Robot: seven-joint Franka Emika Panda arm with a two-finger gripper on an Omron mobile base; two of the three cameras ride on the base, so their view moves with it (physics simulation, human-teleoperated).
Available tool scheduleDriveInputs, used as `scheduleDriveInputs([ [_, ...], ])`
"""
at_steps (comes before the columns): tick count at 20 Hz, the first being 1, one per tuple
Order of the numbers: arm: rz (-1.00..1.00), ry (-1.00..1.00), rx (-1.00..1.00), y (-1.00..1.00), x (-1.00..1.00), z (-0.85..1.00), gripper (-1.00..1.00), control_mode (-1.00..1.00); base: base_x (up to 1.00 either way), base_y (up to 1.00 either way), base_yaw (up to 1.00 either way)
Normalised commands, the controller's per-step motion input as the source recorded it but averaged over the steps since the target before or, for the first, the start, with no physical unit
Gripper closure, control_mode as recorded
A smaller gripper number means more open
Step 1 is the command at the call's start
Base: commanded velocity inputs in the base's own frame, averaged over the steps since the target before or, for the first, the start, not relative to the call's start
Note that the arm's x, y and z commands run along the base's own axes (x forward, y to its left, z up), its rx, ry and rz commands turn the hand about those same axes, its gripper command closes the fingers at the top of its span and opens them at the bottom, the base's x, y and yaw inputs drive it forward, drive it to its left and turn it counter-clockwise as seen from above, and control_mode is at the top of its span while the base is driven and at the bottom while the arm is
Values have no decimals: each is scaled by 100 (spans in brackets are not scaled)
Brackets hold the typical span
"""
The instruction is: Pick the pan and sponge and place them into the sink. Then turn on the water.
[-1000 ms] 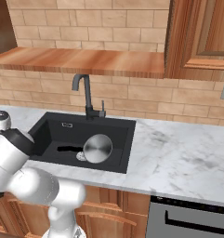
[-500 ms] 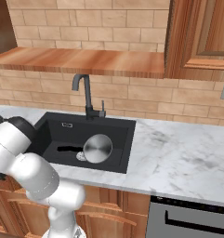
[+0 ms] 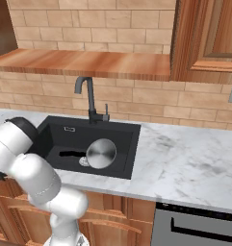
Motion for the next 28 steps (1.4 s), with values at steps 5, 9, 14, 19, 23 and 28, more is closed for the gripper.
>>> scheduleDriveInputs([
  [5, -8, 8, 0, 4, 26, -9, -100, -100, 0, 0, 0],
  [9, -3, 10, 0, 9, 27, -19, -100, -100, 0, 0, 0],
  [14, 0, 10, -1, 24, 21, -20, -100, -100, 0, 0, 0],
  [19, 0, 8, -1, 54, 12, -3, -100, -100, 0, 0, 0],
  [23, 0, 6, -1, 84, 0, 0, -100, -100, 0, 0, 0],
  [28, 0, 7, -4, 75, 0, -10, -100, -100, 0, 0, 0],
])
